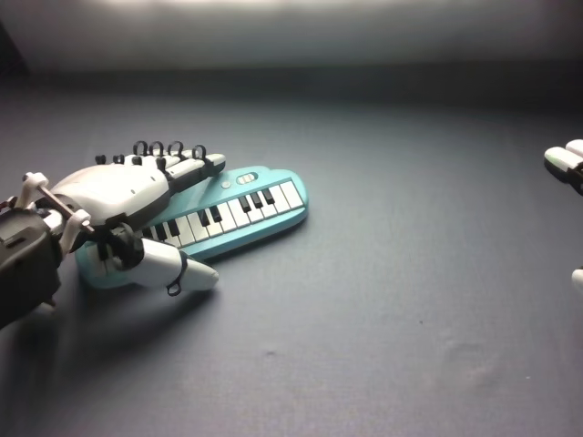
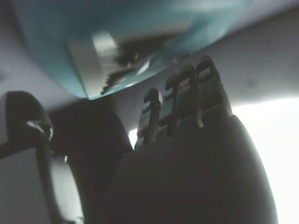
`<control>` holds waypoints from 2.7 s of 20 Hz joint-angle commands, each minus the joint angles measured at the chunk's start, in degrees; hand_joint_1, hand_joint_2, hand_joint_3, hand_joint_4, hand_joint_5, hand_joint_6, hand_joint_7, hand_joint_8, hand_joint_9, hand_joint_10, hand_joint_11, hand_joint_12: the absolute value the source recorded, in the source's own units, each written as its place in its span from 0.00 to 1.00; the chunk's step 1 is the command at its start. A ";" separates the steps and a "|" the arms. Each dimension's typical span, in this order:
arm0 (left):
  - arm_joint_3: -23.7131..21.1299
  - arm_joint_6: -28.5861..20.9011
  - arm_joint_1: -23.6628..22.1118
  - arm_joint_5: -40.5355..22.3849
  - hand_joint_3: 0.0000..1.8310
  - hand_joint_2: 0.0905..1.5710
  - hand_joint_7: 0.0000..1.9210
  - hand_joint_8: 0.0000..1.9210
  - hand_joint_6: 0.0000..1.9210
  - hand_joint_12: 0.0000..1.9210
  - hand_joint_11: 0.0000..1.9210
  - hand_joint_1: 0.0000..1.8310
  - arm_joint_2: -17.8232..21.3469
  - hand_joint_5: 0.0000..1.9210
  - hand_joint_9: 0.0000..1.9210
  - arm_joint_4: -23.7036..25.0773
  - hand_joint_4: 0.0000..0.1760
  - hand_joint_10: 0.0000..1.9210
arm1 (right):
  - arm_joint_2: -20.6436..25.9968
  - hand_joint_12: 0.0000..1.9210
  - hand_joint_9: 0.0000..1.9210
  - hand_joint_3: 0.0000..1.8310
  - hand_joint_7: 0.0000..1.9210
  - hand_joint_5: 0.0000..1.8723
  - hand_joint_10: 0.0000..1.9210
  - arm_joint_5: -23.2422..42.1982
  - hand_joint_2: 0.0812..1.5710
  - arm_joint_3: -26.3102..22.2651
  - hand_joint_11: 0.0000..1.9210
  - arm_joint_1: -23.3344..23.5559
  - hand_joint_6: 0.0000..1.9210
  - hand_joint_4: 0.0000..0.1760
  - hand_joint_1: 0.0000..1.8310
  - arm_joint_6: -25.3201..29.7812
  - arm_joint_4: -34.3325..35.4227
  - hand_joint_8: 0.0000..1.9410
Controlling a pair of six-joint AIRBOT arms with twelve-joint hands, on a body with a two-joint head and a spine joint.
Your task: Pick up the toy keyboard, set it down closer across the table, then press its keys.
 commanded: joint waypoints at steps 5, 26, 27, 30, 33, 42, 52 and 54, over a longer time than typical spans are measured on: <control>2.17 0.64 -0.75 -2.44 0.00 0.60 0.00 0.00 0.00 0.00 0.00 0.43 -1.70 0.00 0.00 -1.76 0.61 0.00 | 0.20 0.00 0.00 0.00 0.00 0.00 0.00 6.90 0.87 -0.02 0.00 -0.10 0.00 0.00 0.24 0.37 -0.39 0.00; -2.29 -9.18 -2.32 -9.73 0.00 0.70 0.09 0.64 0.69 0.89 0.15 0.80 0.12 0.03 0.14 12.82 0.02 0.75 | 0.24 0.00 0.00 0.00 0.00 0.00 0.00 8.01 0.87 -0.07 0.00 -0.27 0.00 0.11 0.20 0.81 -0.03 0.00; -2.65 -11.29 -2.88 -10.36 0.01 0.74 0.09 0.79 0.70 0.97 0.22 0.86 -0.01 0.03 0.27 15.75 0.00 0.83 | 0.27 0.00 0.00 0.00 0.00 0.00 0.00 8.35 0.87 -0.07 0.00 -0.27 0.00 0.10 0.22 1.05 -0.03 0.00; -2.81 -16.41 -4.24 -11.34 0.00 0.72 0.09 0.74 0.63 0.97 0.27 0.72 -1.53 0.05 0.18 22.47 0.00 0.88 | 0.41 0.00 0.00 0.00 0.00 0.00 0.00 9.17 0.87 -0.08 0.00 -0.27 0.00 0.00 0.22 1.57 -0.03 0.00; -2.01 -20.52 -7.08 -9.80 0.00 0.74 0.10 0.75 0.57 0.90 0.21 0.85 -4.93 0.09 0.28 30.20 0.00 0.82 | 0.62 0.00 0.00 0.01 0.00 0.00 0.00 10.35 0.90 -0.27 0.00 -0.27 0.00 0.00 0.19 1.88 -0.07 0.00; 4.21 -26.59 -12.43 -2.55 0.00 0.74 0.07 0.31 0.32 0.82 0.03 0.55 -16.98 0.02 0.02 39.77 0.09 0.54 | 0.71 0.00 0.00 0.00 0.00 0.00 0.00 12.09 0.96 -0.34 0.00 -0.20 0.00 0.11 0.00 3.33 -2.01 0.00; -0.11 -26.20 -11.70 -9.91 0.01 0.59 0.00 0.00 0.00 0.00 0.00 0.25 -10.73 0.00 0.00 37.23 0.76 0.00 | 1.24 0.00 0.00 0.00 0.00 0.00 0.00 11.55 0.93 -1.06 0.00 -0.20 0.00 0.24 0.00 4.48 -4.71 0.00; -2.17 -23.21 -10.23 -13.04 0.01 0.66 0.00 0.00 0.00 0.00 0.00 0.26 -6.30 0.00 0.00 33.05 0.61 0.00 | 1.16 0.00 0.00 0.00 0.00 0.00 0.00 9.46 0.92 -0.89 0.00 0.17 0.00 0.31 0.00 4.51 -6.03 0.00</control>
